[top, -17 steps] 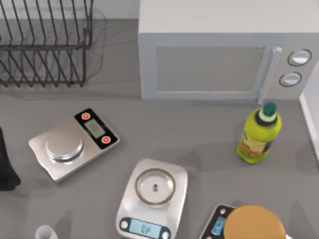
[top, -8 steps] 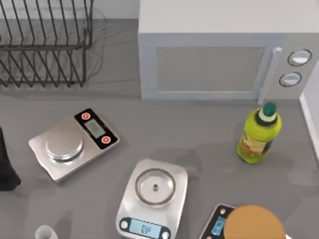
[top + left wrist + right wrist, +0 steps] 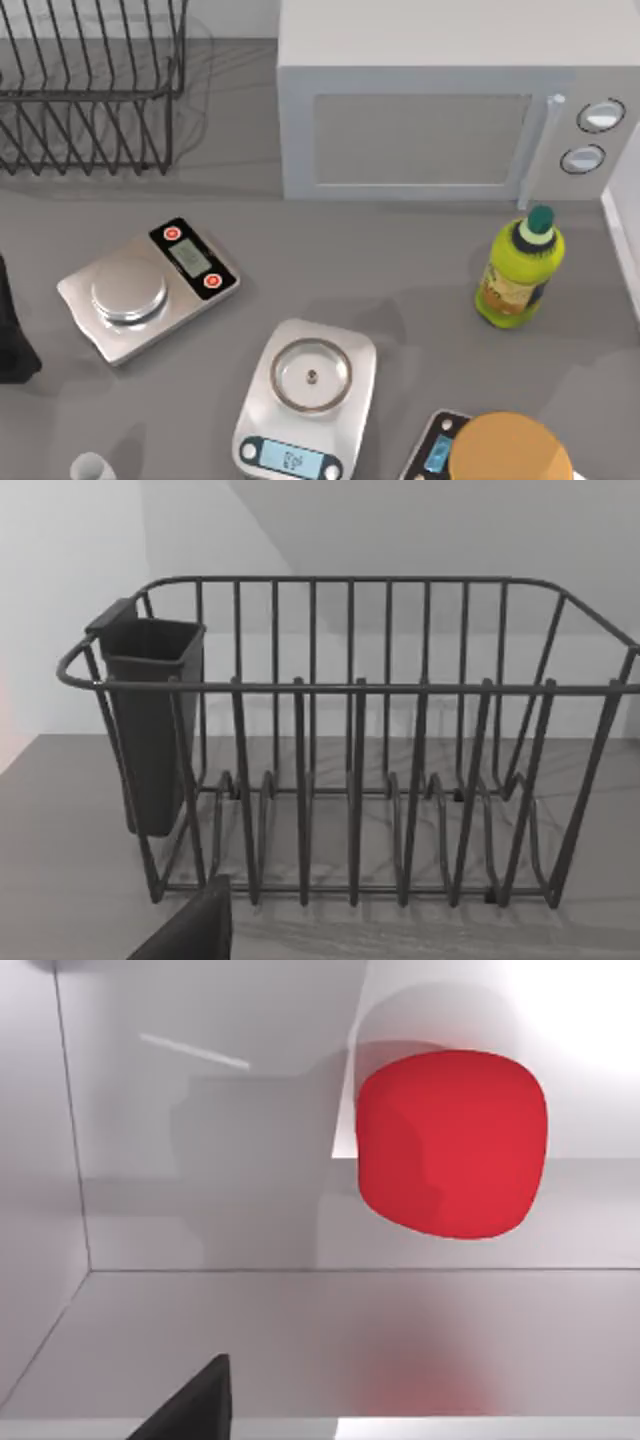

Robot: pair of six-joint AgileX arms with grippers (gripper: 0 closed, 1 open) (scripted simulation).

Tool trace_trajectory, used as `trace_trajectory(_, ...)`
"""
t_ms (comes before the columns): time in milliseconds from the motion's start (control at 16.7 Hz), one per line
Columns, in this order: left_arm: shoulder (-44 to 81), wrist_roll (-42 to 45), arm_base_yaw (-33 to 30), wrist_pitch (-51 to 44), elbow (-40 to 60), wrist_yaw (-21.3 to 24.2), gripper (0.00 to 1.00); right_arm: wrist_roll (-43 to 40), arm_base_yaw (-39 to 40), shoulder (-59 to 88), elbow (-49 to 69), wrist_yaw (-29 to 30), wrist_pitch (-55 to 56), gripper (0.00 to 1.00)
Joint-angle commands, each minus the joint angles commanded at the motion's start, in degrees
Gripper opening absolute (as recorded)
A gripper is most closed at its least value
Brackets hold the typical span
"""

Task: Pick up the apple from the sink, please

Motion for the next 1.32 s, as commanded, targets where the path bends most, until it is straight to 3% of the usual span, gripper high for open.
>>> trace_trajectory(540,0.0,0.0,0.0,0.0,0.0,0.0,1.00,-0.4,-0.2,3.9,1.8,0.0,-0.6,1.00)
trace_trajectory(1080,0.0,0.0,0.0,0.0,0.0,0.0,1.00,-0.2,-0.4,19.4,-6.6,0.1,24.4,1.00)
trace_trajectory(1320,0.0,0.0,0.0,0.0,0.0,0.0,1.00,-0.2,-0.4,22.1,-8.3,0.2,27.9,1.00)
